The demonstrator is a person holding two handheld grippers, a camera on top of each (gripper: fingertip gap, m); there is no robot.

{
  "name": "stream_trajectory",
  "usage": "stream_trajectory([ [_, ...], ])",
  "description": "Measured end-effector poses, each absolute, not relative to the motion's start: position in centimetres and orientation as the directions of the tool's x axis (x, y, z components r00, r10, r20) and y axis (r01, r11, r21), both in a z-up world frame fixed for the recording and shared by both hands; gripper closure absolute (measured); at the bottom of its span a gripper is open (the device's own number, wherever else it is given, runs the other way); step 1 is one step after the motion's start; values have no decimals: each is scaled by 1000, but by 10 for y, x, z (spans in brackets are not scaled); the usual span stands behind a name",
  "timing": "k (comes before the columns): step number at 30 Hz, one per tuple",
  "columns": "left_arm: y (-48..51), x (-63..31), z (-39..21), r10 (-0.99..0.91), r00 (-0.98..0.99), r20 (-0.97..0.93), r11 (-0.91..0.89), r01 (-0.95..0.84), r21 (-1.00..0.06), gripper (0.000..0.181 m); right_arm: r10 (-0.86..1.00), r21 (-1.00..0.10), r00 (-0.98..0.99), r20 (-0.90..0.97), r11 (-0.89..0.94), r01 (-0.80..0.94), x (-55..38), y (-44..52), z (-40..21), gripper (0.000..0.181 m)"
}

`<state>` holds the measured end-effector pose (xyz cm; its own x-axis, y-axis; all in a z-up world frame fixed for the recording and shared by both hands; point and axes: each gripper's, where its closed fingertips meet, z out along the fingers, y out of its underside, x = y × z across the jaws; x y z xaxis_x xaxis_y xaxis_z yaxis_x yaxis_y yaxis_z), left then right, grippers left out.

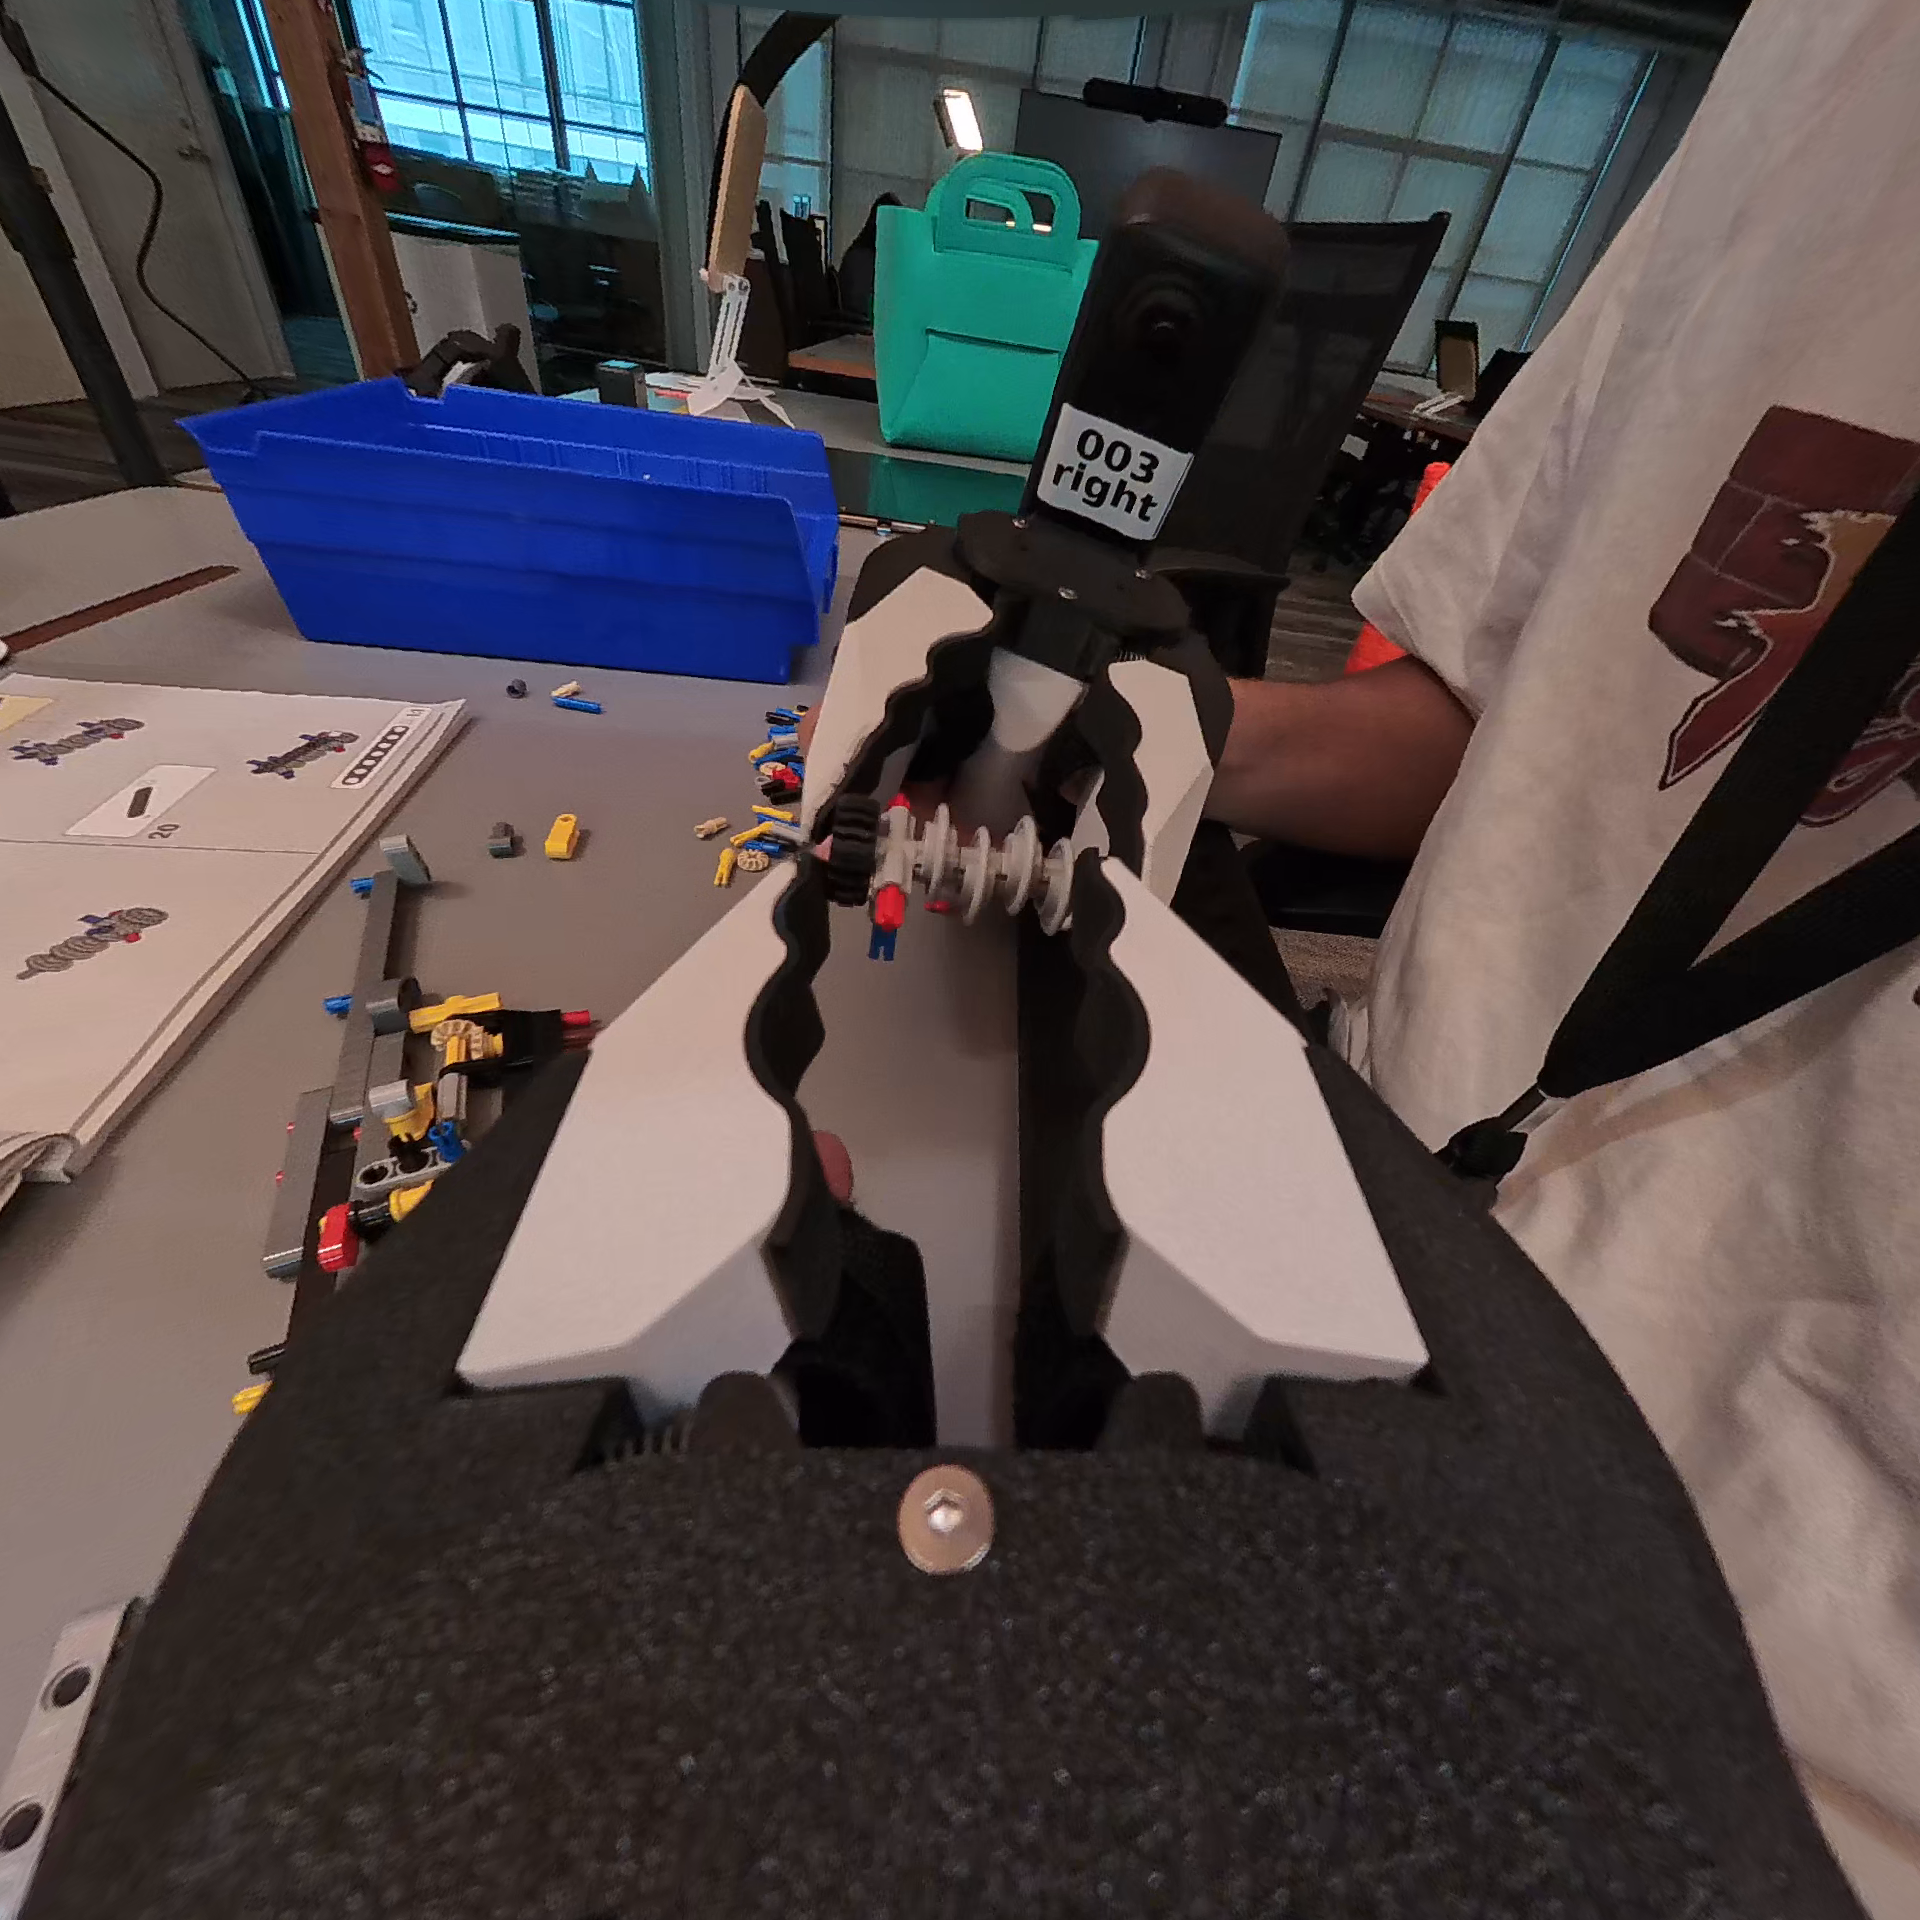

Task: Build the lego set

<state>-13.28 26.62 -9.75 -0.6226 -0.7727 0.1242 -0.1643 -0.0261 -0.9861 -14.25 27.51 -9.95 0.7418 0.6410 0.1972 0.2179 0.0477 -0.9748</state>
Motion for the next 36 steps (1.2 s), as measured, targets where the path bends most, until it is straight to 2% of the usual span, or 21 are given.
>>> stream_trajectory([
  [28,268,-132,-105,-809,-587,28,73,-147,-986,136,633,-959,735,243,42,281,-142,276,-110,122],
  [31,271,-130,-108,-816,-577,46,68,-174,-982,136,624,-965,761,177,-43,259,-140,279,-115,121],
  [36,274,-129,-111,-821,-569,42,81,-189,-979,136,620,-966,772,142,-85,245,-139,281,-120,121],
])
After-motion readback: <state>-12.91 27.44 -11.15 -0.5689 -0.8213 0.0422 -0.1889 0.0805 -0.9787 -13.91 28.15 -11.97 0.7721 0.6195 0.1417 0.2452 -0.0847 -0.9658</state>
